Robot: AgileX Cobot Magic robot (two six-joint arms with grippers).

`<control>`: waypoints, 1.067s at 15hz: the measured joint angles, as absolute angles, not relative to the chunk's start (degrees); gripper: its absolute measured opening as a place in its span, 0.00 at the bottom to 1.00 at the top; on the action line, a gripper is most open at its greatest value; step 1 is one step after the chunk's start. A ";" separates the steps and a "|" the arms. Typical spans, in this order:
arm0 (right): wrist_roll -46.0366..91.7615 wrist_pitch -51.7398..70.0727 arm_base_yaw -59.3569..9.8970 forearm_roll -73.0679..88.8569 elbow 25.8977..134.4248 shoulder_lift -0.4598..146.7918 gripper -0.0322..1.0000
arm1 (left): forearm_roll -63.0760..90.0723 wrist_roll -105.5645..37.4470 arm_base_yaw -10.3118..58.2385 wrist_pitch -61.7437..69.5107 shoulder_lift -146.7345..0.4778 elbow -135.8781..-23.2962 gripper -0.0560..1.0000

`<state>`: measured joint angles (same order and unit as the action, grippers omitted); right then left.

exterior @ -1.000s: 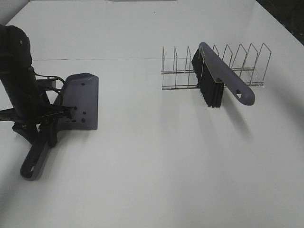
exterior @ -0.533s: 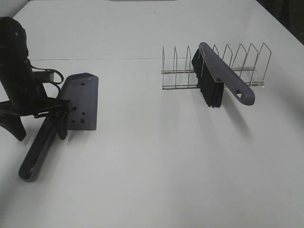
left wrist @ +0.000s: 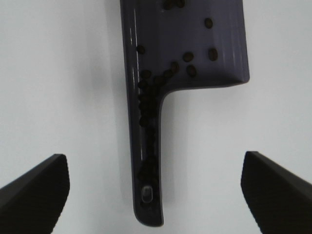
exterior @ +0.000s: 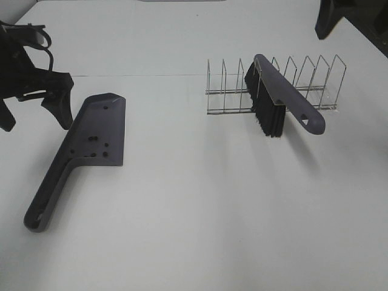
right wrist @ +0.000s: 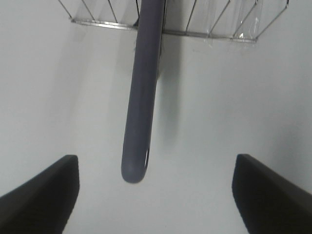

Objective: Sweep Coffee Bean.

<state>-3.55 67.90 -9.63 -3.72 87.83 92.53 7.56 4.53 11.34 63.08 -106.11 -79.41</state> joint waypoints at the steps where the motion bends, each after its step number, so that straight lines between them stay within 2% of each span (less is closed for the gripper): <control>1: -3.55 62.57 -9.63 -3.78 75.97 84.05 0.80 | 7.56 4.53 11.34 63.94 -101.64 -77.75 0.88; 6: -2.06 56.72 -9.63 -3.78 53.29 66.41 0.80 | 7.45 4.70 11.34 59.53 -88.41 -64.40 0.88; 8: -2.06 56.55 -9.63 -3.78 47.61 60.79 0.80 | 7.45 5.21 11.34 57.58 -83.54 -58.67 0.88; 11: -2.06 56.55 -9.63 -3.38 36.96 46.87 0.80 | 6.88 5.56 11.34 55.86 -70.59 -45.21 0.88; 16: -2.06 58.16 -9.63 0.63 30.08 33.06 0.80 | 4.93 5.56 11.34 56.49 -54.72 -36.15 0.88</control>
